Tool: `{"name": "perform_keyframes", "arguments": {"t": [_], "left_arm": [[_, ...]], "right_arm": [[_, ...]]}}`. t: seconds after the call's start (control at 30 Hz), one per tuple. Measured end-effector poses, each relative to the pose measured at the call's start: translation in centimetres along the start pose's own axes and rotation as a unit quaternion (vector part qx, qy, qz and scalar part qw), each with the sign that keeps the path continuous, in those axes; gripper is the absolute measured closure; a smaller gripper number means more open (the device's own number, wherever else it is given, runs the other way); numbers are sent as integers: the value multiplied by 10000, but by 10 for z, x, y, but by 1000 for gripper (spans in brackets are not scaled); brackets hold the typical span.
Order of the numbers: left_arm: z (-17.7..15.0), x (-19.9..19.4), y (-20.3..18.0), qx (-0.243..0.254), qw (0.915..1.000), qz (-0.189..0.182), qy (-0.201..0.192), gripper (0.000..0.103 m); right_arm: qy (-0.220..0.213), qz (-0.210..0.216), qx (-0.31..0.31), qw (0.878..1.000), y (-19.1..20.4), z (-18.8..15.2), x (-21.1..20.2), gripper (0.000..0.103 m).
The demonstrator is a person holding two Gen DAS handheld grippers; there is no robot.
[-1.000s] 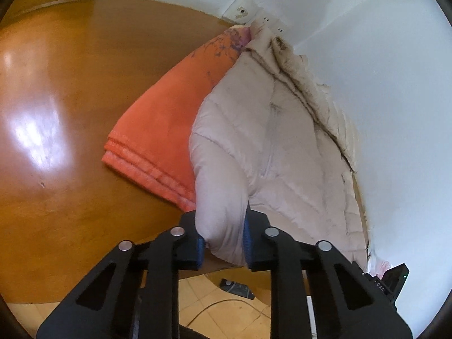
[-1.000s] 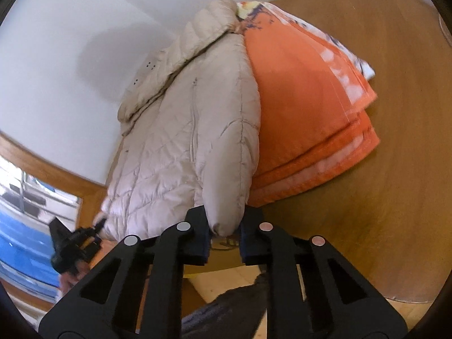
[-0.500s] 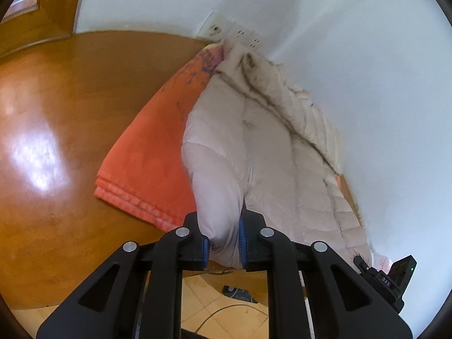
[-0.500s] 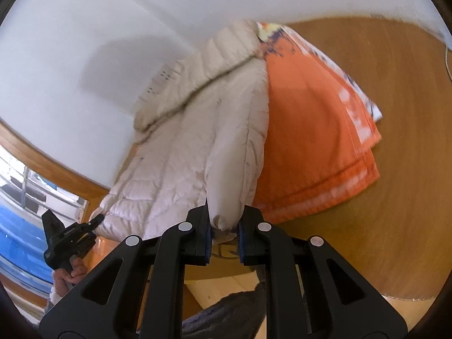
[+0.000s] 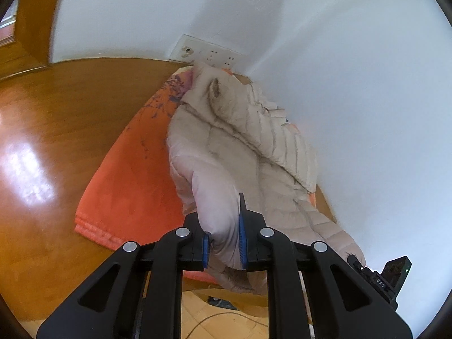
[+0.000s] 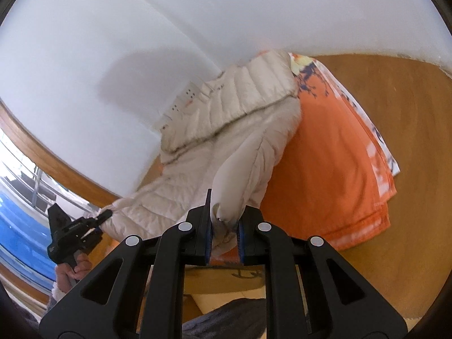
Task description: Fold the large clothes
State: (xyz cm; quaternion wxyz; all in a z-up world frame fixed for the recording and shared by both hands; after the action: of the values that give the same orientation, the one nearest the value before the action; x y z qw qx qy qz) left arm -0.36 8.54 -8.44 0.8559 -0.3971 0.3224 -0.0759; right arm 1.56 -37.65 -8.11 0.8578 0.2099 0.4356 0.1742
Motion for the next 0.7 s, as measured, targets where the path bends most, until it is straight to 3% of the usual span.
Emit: {"name": "perform_keyframes", "arguments": {"t": [0.2, 0.33, 0.47, 0.57, 0.7], "left_arm": [[46, 15, 2, -85, 9982, -573, 158, 89], [66, 29, -12, 66, 9980, -579, 247, 89], [75, 39, -22, 190, 9987, -471, 69, 89], [81, 38, -21, -29, 9983, -576, -83, 89], [94, 37, -18, -115, 9988, -453, -148, 89]], "right_arm": [[-263, -32, 108, 9996, 16, 25, 2, 89], [-182, -4, 318, 9993, 23, 42, 8, 89], [-244, 151, -7, 9996, 35, 67, 12, 89], [-186, 450, 191, 9986, 38, 85, 17, 89], [-323, 405, 259, 9983, 43, 105, 20, 89]]}}
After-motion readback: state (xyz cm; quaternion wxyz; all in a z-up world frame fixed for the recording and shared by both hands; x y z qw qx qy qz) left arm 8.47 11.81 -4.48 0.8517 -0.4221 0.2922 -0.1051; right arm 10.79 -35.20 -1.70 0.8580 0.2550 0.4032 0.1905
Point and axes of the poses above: each gripper's, at about its wrist camera, not at the fingertips, and x roughly the way its jaws point, y to its left, z to its top, the point moved 2 cm from there along x, roughly the way its jaws point, and after that the axes turned 13 degrees about -z, right-handed, at the moved point
